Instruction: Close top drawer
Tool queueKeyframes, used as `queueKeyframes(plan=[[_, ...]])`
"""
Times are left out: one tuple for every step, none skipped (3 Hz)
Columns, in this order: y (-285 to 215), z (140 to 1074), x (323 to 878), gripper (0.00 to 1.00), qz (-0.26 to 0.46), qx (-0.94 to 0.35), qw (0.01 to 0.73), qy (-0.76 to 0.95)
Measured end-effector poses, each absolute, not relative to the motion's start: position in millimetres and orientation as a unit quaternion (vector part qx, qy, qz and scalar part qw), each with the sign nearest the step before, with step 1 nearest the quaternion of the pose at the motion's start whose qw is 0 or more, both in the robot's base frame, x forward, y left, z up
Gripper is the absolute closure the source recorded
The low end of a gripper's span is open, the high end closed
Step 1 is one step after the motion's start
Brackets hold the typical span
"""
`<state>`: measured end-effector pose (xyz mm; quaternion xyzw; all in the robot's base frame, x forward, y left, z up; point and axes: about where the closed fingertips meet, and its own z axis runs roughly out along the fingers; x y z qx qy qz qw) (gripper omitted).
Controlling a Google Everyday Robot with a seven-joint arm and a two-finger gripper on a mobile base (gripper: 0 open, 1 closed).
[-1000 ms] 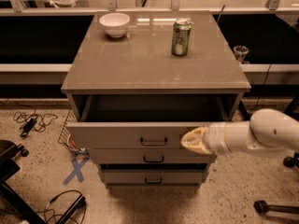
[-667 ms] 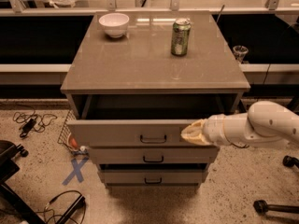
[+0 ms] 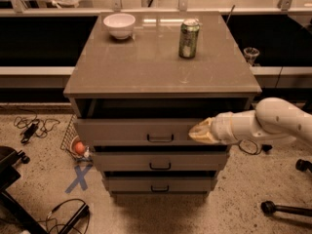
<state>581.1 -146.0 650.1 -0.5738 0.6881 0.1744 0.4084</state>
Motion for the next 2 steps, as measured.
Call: queueKeyframes(plan=[[-144.2, 648.5, 603.7, 1.0, 0.172, -0.575, 0.41, 0.687], [-143.2, 648.4, 597.5, 1.0, 0.173, -0.575, 0.41, 0.687]])
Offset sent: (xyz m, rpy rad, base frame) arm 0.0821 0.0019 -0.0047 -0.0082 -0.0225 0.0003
